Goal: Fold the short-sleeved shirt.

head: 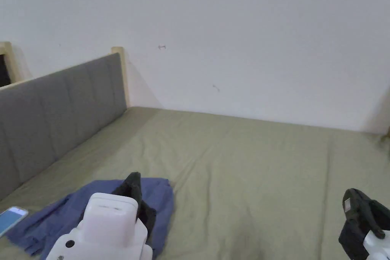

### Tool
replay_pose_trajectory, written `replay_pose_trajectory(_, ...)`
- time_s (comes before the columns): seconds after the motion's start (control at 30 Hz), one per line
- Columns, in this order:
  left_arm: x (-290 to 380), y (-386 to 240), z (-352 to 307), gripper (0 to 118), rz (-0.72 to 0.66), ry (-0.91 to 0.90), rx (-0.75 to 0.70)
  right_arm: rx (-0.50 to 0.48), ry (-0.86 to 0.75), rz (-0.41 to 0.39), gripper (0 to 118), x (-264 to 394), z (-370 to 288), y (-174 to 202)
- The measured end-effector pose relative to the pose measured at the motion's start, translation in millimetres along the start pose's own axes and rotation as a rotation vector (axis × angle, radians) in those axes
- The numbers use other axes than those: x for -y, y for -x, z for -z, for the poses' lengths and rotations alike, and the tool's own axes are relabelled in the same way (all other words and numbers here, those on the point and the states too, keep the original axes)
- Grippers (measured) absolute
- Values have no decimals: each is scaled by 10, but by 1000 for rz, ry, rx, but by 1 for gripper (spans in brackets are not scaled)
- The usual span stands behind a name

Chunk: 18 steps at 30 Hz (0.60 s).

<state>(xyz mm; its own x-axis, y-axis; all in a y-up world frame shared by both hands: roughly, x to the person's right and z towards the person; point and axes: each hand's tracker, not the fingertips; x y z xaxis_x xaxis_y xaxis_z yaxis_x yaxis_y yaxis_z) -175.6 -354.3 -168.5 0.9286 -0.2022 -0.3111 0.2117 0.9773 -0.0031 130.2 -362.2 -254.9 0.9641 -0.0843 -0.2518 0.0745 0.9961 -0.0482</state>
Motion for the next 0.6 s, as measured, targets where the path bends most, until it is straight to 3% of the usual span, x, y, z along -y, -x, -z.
replay_pose_trajectory(0.13, 61, 575, -174, 0, -3, 35, -137, -215, -26, -36, 0, -57, 143, 605)
replay_pose_trajectory(0.2, 97, 696, -201, 0, -15, 55, -160, -247, -41, -65, 0, -77, 151, 780)
replay_pose_trajectory(0.33, 120, 734, -100, 0, -20, 73, -163, -288, -27, -44, 0, -137, 159, 814)
replay_pose_trajectory(0.4, 85, 756, 119, 0, 26, 89, -49, -285, -5, -27, 0, -149, 165, 705)
replay_pose_trajectory(0.5, 143, 788, 759, 0, 90, 292, 154, -241, 70, -32, 0, -119, 170, 482)
replay_pose_trajectory(0.6, 527, 799, 1556, 2, -19, 600, 350, -173, 117, -59, 0, -30, 143, 233)
